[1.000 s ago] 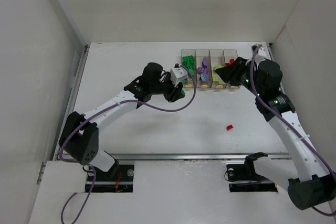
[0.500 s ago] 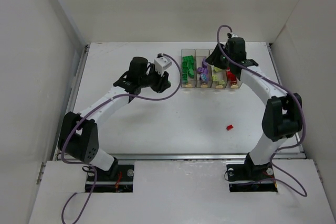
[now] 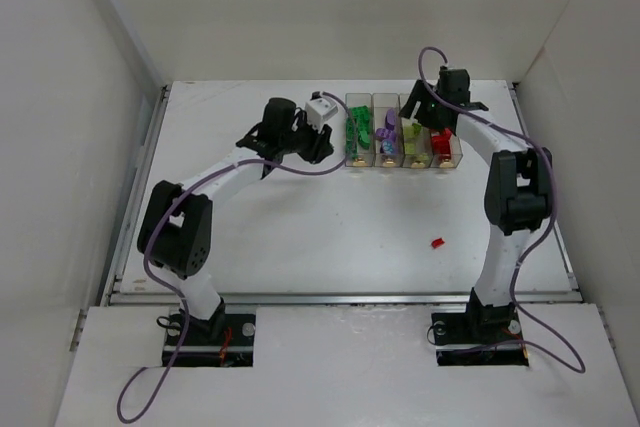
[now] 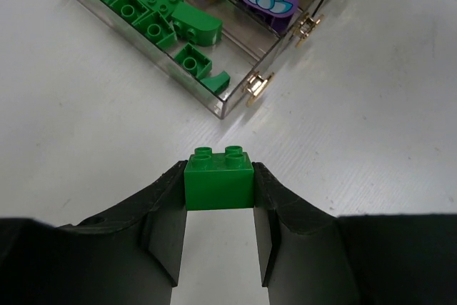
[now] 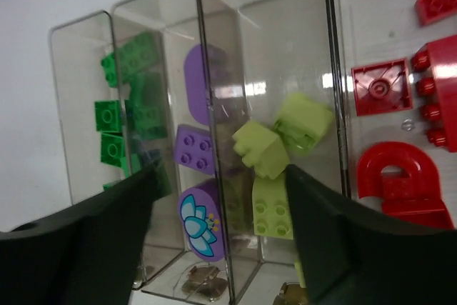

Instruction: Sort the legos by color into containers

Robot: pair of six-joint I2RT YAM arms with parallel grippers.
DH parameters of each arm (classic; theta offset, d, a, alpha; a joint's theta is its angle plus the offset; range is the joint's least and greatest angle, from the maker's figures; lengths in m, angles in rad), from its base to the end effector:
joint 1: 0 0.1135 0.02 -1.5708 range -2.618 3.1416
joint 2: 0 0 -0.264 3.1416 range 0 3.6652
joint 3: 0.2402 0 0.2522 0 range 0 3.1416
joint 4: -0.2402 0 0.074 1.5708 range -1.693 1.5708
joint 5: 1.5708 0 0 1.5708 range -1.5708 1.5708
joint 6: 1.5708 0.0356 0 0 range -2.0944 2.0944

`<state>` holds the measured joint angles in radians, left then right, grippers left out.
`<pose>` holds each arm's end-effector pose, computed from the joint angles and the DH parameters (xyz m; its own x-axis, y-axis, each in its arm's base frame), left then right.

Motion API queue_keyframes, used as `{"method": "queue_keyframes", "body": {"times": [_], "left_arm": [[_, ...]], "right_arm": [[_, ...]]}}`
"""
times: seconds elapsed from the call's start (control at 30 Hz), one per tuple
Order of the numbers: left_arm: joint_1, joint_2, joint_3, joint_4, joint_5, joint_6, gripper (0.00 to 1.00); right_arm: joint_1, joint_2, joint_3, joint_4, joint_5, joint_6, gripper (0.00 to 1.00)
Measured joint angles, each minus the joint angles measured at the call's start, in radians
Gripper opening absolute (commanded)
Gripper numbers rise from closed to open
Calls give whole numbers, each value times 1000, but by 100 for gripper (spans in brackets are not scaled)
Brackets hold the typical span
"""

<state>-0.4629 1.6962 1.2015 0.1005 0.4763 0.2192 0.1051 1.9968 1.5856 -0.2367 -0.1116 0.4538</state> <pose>0.3458 -0.1908 0.2714 -0.1668 0.2992 -0.9395 0.8318 0.5543 0.0289 0.4618 0.0527 0.2450 -0.6238 0.3723 -0.6872 0.0900 0.9077 0.4100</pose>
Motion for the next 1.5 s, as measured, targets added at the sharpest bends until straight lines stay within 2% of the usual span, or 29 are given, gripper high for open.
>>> {"method": "queue_keyframes", "body": {"times": [0.07,0.2,0.33,0.43,0.47,0.5,0.53,0.6,0.7,0.93,1.1,1.2,1.3,1.4,1.5], "left_arm": [[-5,28,39,2,-7,1,0],[-29,94,137,17,-13,1,0],[-52,181,246,51,-17,-9,0],[-66,273,349,72,-31,-30,13],[-69,301,371,91,-35,-38,20],[-71,321,380,105,-40,-44,37],[-72,337,383,117,-45,-47,47],[-72,364,383,126,-52,-56,63],[-72,392,383,138,-71,-66,99],[-72,393,397,129,-145,-78,99],[-72,308,410,35,-268,-73,99],[-72,184,384,-30,-403,-41,99],[-72,6,282,-56,-544,-7,99],[-72,-153,189,-117,-675,9,99],[-63,-238,129,-188,-768,5,99]], "right_arm": [[-7,40,23,-27,-32,-14,100],[-13,53,51,-53,-72,-35,100],[-13,-3,61,-53,-91,-41,100],[-13,-87,61,-54,-100,-48,100],[-13,-120,61,-53,-106,-51,100],[-13,-151,61,-51,-110,-54,100],[-13,-188,58,-48,-114,-58,100],[-13,-248,52,-47,-120,-64,100],[-14,-319,40,-49,-126,-80,100],[-15,-392,23,-110,-116,-137,100],[-15,-493,-66,-229,-21,-143,100],[-16,-581,-197,-320,55,-98,100],[8,-674,-391,-396,154,-23,100],[106,-782,-586,-479,245,73,100],[174,-864,-692,-505,270,183,100]]}}
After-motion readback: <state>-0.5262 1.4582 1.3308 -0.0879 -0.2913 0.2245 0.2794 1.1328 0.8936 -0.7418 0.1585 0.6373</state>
